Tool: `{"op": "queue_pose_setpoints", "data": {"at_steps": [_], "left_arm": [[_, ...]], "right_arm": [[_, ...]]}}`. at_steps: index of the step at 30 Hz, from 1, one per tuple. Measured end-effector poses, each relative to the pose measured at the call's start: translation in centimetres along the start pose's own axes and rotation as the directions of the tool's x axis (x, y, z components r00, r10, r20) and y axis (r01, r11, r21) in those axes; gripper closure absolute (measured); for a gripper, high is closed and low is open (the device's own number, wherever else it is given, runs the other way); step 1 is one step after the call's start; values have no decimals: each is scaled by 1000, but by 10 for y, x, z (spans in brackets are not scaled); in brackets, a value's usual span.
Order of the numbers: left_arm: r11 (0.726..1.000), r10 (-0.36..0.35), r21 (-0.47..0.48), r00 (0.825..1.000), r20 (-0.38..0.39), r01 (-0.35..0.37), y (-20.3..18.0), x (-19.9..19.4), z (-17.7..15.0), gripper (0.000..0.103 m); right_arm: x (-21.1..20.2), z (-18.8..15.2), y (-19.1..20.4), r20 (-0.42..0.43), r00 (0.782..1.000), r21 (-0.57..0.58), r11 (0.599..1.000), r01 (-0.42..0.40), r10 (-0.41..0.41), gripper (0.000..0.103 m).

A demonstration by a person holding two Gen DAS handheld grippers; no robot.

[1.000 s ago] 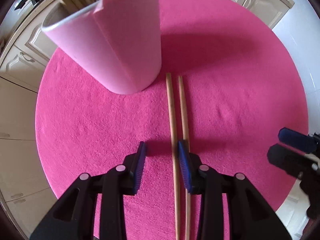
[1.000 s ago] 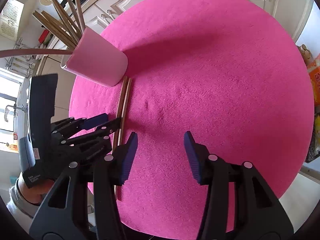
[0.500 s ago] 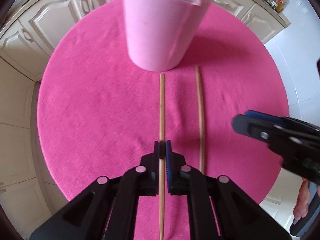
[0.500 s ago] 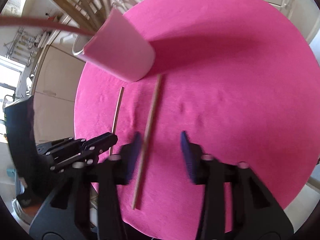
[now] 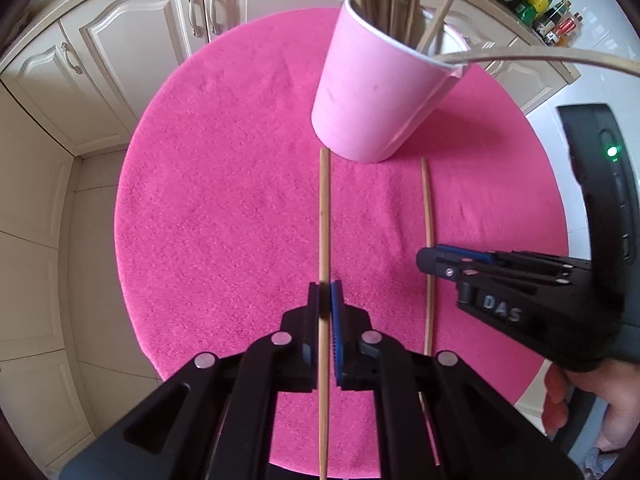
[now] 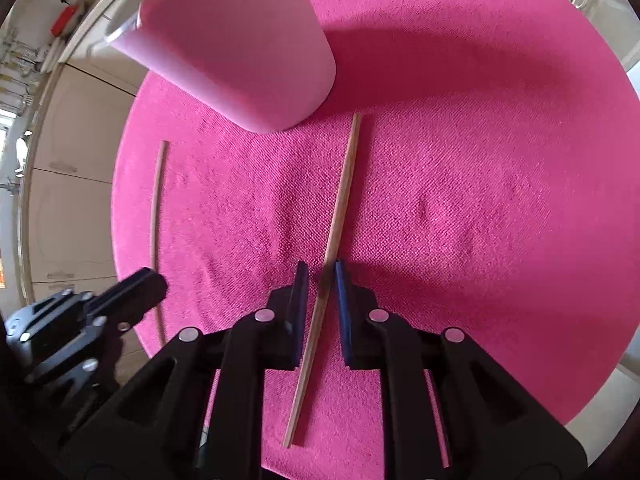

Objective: Organize utensils
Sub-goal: 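Lift both held chopsticks upright above the pink cup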

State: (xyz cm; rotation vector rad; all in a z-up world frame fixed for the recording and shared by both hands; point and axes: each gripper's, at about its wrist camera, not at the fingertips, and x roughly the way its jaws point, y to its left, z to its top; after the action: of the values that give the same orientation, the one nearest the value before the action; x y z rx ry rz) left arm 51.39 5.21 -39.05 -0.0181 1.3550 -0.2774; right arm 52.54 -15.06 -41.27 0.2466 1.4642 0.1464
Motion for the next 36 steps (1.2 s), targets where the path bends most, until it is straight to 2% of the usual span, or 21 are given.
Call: {"op": "queue_pose_setpoints", "data": {"at_steps": [3,6,8,12,18,23,27,30,34,36], "left_arm": [[1000,-4,8,1000,7,4,1,-3,-3,97],[1000,-5,20,1000,15,5,-1,-6,-4,97],[1000,-5,25,1000,21,5,-8,-3,-6,97],[999,-9,39,999,46,8,-12,-13,-4,97],[999,-25,45,994,102,21,-14,-27,10,97],[999,-46,35,979,196,40,-17,-49,19,97],[998,-64,16,949,309,62,-18,-71,28,97],[997,-77,9,916,394,79,-21,-90,36,97],[995,-91,23,855,511,92,-30,-119,47,97],[994,-103,29,814,572,105,-36,-134,55,97]], "right_arm": [[3,0,15,9,999,-16,999,44,-44,89],[5,-4,27,34,995,-46,995,91,-89,94],[6,-8,32,38,996,-45,995,87,-86,97],[0,-9,13,39,999,2,1000,21,-21,97],[-23,-11,-16,93,994,67,996,-55,49,97],[-38,-7,-45,133,987,106,988,-108,94,97],[-49,-1,-63,160,980,120,984,-135,115,97],[-56,0,-76,178,975,119,980,-156,134,97],[-62,1,-90,191,969,119,977,-179,154,97],[-68,1,-99,200,966,117,975,-190,164,97]]}}
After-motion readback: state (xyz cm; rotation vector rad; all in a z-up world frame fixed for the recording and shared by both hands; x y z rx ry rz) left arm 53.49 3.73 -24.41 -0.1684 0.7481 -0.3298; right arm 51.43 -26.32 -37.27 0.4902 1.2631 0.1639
